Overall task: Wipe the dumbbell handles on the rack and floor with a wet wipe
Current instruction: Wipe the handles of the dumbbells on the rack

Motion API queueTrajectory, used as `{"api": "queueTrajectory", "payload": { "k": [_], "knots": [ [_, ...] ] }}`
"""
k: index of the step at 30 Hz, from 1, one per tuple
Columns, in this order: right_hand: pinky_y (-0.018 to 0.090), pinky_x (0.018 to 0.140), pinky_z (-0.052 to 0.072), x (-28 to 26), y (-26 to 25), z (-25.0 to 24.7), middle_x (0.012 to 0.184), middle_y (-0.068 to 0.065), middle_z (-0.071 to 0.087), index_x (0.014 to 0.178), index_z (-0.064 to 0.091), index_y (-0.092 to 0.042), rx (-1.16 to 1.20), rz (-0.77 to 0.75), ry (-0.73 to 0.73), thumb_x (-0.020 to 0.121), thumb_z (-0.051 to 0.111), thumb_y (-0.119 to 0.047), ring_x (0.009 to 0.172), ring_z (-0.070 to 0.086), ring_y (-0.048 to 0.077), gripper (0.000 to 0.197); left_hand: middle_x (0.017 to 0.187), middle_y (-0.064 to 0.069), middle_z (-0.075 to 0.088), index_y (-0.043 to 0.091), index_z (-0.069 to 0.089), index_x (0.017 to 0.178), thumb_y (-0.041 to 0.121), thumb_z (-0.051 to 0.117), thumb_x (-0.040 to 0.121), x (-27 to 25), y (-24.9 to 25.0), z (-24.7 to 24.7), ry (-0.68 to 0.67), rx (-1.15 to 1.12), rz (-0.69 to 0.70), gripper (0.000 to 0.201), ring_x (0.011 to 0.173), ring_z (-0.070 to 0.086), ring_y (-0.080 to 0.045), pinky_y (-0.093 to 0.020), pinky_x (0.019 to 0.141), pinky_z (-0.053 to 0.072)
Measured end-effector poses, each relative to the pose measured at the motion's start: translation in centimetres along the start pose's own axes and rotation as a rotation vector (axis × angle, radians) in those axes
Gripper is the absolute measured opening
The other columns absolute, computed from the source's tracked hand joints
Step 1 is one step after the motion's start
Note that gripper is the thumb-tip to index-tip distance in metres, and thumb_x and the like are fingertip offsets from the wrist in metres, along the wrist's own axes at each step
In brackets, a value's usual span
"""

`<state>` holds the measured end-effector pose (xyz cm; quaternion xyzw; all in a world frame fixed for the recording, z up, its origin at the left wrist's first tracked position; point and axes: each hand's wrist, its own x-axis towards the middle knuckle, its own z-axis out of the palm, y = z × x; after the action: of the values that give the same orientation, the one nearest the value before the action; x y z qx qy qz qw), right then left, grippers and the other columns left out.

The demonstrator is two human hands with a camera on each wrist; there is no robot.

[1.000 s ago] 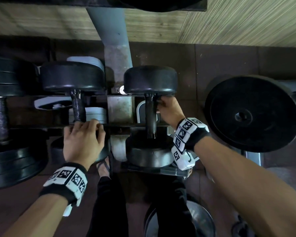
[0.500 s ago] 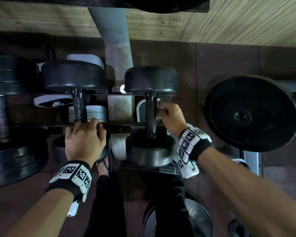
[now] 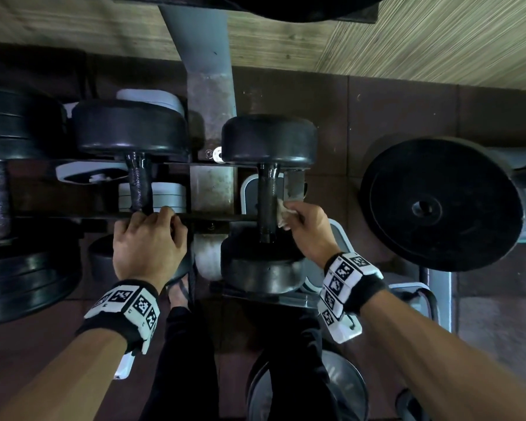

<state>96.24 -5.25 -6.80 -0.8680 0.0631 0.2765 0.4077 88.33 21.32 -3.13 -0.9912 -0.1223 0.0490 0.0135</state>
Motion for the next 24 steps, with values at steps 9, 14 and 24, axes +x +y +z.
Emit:
{"api": "queueTrajectory", "payload": {
  "k": [9, 14, 24],
  "knots": [
    [0.033, 0.078, 0.054, -0.3, -0.9, 0.5, 0.093, 0.012, 0.073, 0.101, 0.072, -0.003, -0.017, 0.021, -0.014, 0.094, 0.057, -0.001, 0.087, 0.069, 0.027, 0.016, 0.06, -0.01, 0.061, 0.009, 0.065, 0.081, 0.026, 0.05, 0.091, -0.2, -0.2, 0.3, 0.036, -0.017, -0.01, 0.024, 0.067, 0.058, -0.034, -0.042, 0.07, 0.04],
    [0.033, 0.079, 0.053, -0.3, -1.4, 0.3, 0.092, 0.011, 0.073, 0.097, 0.072, -0.003, -0.028, 0.011, -0.016, 0.094, 0.056, 0.001, 0.087, 0.068, 0.027, 0.017, 0.06, -0.01, 0.061, 0.01, 0.064, 0.081, 0.026, 0.05, 0.09, -0.2, -0.1, 0.2, 0.022, -0.021, -0.017, 0.024, 0.068, 0.058, -0.034, -0.042, 0.071, 0.041],
    [0.036, 0.079, 0.057, -1.3, -1.3, -0.6, 0.09, 0.008, 0.074, 0.098, 0.075, -0.009, -0.083, 0.052, -0.073, 0.094, 0.06, -0.004, 0.086, 0.071, 0.027, 0.017, 0.06, -0.01, 0.062, 0.01, 0.064, 0.08, 0.025, 0.049, 0.091, -0.2, -0.1, 0.3, 0.026, -0.021, -0.005, 0.024, 0.067, 0.058, -0.034, -0.041, 0.069, 0.04]
  ]
}}
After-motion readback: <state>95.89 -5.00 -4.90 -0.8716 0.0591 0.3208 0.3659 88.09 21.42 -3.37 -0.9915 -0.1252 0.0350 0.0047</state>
